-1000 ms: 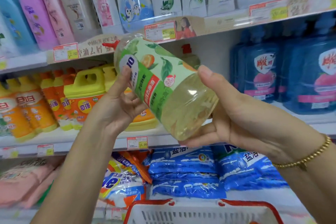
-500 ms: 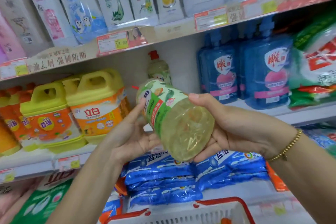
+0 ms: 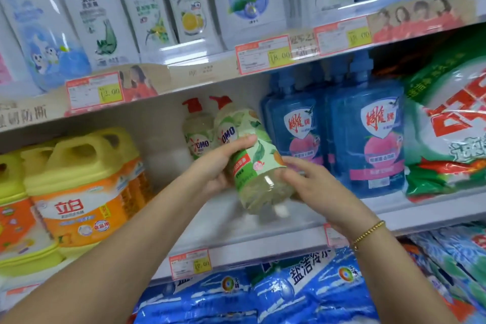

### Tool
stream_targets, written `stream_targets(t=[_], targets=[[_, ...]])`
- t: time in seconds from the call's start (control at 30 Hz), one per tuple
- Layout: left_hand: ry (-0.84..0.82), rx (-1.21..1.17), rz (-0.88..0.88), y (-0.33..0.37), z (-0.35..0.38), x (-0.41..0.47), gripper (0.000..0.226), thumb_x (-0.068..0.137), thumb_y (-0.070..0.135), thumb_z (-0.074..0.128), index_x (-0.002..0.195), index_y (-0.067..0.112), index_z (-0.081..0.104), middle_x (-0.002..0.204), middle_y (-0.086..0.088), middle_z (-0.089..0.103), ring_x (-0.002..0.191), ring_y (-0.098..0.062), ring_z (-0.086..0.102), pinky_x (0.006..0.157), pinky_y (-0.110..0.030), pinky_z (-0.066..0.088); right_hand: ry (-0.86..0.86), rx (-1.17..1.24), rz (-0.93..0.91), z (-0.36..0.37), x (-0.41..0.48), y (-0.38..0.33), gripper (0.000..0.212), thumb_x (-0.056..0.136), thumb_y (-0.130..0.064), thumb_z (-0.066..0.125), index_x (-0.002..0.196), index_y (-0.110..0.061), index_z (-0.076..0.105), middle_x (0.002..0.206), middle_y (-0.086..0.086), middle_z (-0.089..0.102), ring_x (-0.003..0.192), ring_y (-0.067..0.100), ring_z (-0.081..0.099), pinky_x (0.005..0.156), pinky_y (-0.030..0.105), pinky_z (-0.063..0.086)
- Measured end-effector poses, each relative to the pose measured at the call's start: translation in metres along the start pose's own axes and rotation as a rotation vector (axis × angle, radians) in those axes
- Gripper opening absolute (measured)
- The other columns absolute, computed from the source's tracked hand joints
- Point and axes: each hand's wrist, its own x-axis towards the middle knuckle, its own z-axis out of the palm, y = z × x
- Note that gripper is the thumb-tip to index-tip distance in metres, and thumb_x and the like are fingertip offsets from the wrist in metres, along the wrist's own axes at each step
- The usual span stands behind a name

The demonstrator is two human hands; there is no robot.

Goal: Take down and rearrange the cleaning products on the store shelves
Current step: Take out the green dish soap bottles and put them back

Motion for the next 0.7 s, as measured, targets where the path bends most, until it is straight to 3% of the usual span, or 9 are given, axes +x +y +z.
stream_targets(t=[0.07,0.17,0.2,0.27,0.33,0.47,0.7], targets=[[0.133,0.141,0.110,-0.004,0.000,0.019,0.063,0.051,0.029,0.086,0.108,0.011,0.067,0.095,-0.006,0.075,0.086,-0.019,0.073,0.074,-0.033,0.058,0.174,-0.228,-0.137,-0.009,0.015,0.011,0.017,0.086,-0.016,0.060,0.090,-0.030,0.068,0.078,-0.011,0.070,0.068,-0.006,0.060,0.065,0.011,0.045],[0.319,0.255,0.216,-0.017,-0.003,0.047,0.053,0.055,0.027,0.091,0.098,0.016,0.062,0.093,-0.003,0.074,0.081,-0.017,0.072,0.076,-0.033,0.058,0.186,-0.572,-0.205,-0.011,0.029,0.029,0.022,0.088,-0.014,0.053,0.093,-0.027,0.070,0.087,-0.010,0.070,0.080,0.004,0.063,0.070,0.019,0.048],[0.373,0.300,0.249,-0.023,-0.004,0.056,0.062,0.051,0.032,0.093,0.102,0.016,0.061,0.095,-0.002,0.072,0.084,-0.017,0.071,0.080,-0.034,0.058,0.179,-0.674,-0.205,-0.008,0.033,0.035,0.025,0.089,-0.014,0.050,0.096,-0.027,0.070,0.090,-0.006,0.071,0.085,0.012,0.064,0.073,0.026,0.049],[0.489,0.390,0.310,-0.033,-0.005,0.074,0.104,0.030,0.055,0.092,0.118,0.014,0.055,0.106,-0.001,0.069,0.093,-0.019,0.068,0.085,-0.038,0.057,0.160,-0.823,-0.176,-0.003,0.041,0.048,0.030,0.088,-0.013,0.047,0.106,-0.028,0.067,0.102,0.002,0.069,0.096,0.024,0.061,0.078,0.030,0.048],[0.576,0.478,0.340,-0.045,-0.011,0.097,0.138,0.014,0.074,0.083,0.132,0.013,0.045,0.121,-0.002,0.064,0.106,-0.022,0.064,0.091,-0.040,0.054,0.133,-0.918,-0.101,0.001,0.047,0.060,0.034,0.088,-0.012,0.047,0.114,-0.029,0.061,0.112,0.006,0.065,0.104,0.027,0.058,0.081,0.031,0.045],[0.649,0.575,0.352,-0.047,-0.008,0.120,0.121,0.042,0.055,0.090,0.137,0.007,0.033,0.135,-0.008,0.051,0.123,-0.026,0.051,0.103,-0.041,0.045,0.157,-1.071,-0.081,0.006,0.054,0.072,0.023,0.090,-0.015,0.047,0.107,-0.017,0.062,0.108,0.008,0.062,0.101,0.027,0.057,0.072,0.028,0.040],[0.734,0.808,0.326,-0.044,0.001,0.150,0.111,0.068,0.056,0.078,0.146,0.003,0.020,0.152,-0.020,0.016,0.140,-0.037,0.022,0.109,-0.041,0.032,0.191,-1.130,-0.128,0.011,0.056,0.076,0.021,0.090,-0.023,0.050,0.106,-0.018,0.062,0.108,0.004,0.059,0.103,0.023,0.052,0.070,0.028,0.033]])
